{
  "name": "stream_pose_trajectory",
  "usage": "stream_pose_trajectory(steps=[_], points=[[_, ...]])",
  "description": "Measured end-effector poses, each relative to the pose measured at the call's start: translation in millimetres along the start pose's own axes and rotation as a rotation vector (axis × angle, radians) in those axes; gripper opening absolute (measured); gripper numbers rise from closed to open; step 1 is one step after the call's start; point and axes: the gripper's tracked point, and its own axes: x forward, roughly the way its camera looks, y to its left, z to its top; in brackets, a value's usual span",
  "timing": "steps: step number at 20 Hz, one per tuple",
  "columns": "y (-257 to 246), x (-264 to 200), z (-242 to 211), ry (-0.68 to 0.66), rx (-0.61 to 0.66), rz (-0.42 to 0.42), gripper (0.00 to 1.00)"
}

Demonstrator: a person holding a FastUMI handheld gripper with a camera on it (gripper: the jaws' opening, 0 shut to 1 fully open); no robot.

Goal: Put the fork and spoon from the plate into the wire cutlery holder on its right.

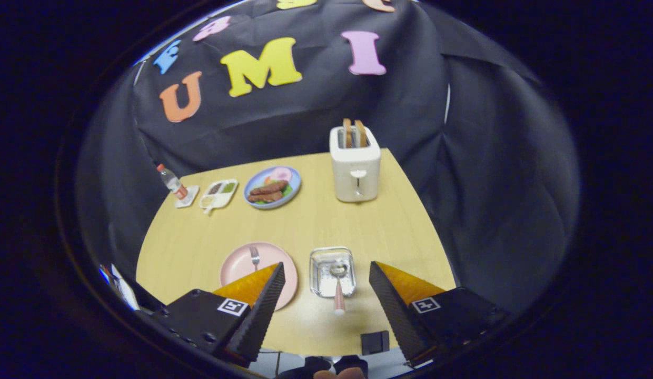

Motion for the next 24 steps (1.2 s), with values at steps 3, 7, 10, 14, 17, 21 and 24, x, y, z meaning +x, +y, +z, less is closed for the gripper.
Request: stream_pose_trajectory(steps=[3, 7, 10, 14, 17, 21, 24], points=[[49, -7, -5, -0.085, -0.093, 0.068, 0.97], [107, 5, -55, -0.007, -0.171, 0.136, 0.97], [128, 33, -93, 0.073, -0.194, 0.136, 0.96], [141, 75, -132, 0.128, -0.203, 0.107, 0.90], [145, 102, -149, 0.152, -0.227, 0.087, 0.87], [139, 128, -159, 0.198, -0.226, 0.052, 0.59], [138, 144, -163, 0.219, -0.237, 0.040, 0.56]])
